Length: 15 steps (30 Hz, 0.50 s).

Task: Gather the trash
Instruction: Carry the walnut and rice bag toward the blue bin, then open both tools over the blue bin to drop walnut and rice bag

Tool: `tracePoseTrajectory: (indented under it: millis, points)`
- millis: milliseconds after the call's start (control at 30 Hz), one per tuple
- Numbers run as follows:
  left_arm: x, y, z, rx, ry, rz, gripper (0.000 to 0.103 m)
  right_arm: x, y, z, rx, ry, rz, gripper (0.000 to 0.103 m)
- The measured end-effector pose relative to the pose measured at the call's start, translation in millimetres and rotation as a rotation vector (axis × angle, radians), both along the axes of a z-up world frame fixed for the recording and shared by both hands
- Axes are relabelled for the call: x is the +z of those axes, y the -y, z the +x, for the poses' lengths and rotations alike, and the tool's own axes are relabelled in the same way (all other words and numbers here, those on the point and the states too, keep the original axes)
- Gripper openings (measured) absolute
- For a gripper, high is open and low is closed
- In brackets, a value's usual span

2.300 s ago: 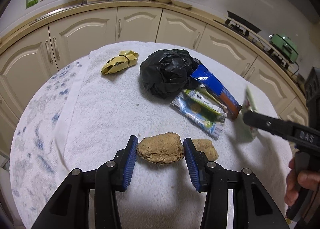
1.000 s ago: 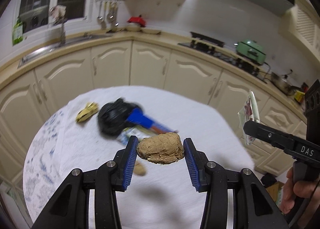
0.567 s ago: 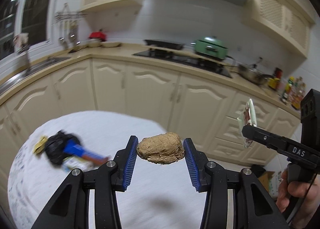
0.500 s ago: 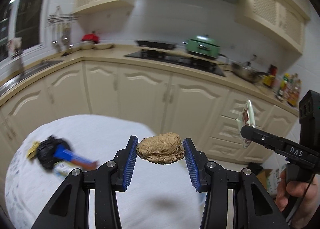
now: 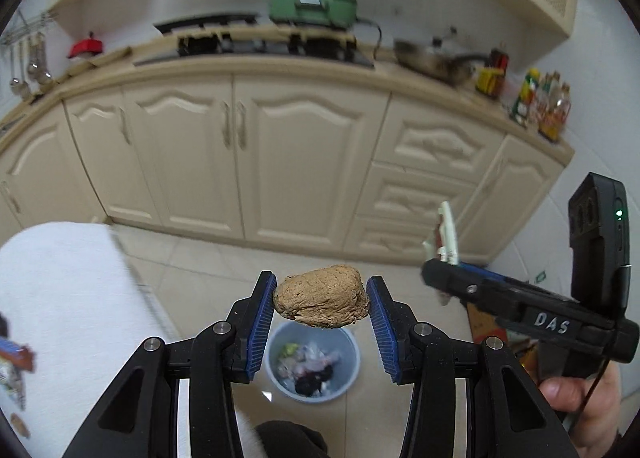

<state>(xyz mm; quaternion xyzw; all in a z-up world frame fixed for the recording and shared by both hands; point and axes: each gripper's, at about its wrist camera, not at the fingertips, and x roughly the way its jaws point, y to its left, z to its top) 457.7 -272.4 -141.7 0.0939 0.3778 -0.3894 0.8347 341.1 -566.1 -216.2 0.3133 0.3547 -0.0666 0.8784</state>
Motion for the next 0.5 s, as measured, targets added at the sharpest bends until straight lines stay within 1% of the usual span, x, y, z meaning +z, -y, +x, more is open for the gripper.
tracePoseTrajectory:
  millis: [133, 267, 300, 333, 367, 400, 433, 467, 500]
  points:
    - [-27, 44, 27, -0.024, -0.058, 0.066, 0.042, -33, 19, 14, -0.012, -0.055, 0.047, 0.066]
    - [-47, 105, 69, -0.039, -0.110, 0.138, 0.042, -64, 34, 27, -0.019, -0.105, 0.090, 0.067]
    - [-55, 114, 78, -0.039, -0.127, 0.166, 0.043, -71, 37, 30, -0.023, -0.117, 0.101, 0.070]
    - [-61, 127, 84, -0.031, -0.135, 0.184, 0.043, -80, 40, 33, -0.026, -0.129, 0.122, 0.073]
    - [-67, 135, 93, -0.022, -0.144, 0.204, 0.043, -88, 44, 35, -0.032, -0.143, 0.141, 0.075]
    - [-73, 143, 101, -0.015, -0.156, 0.222, 0.044, -94, 46, 37, -0.041, -0.160, 0.151, 0.079]
    - [-77, 151, 107, -0.014, -0.168, 0.234, 0.044, -102, 49, 39, -0.052, -0.180, 0.160, 0.081]
    - [-79, 157, 110, -0.013, -0.174, 0.236, 0.046, -107, 50, 40, -0.057, -0.195, 0.167, 0.081]
    - [-80, 162, 113, -0.014, -0.173, 0.240, 0.056, -112, 50, 39, -0.064, -0.204, 0.172, 0.081]
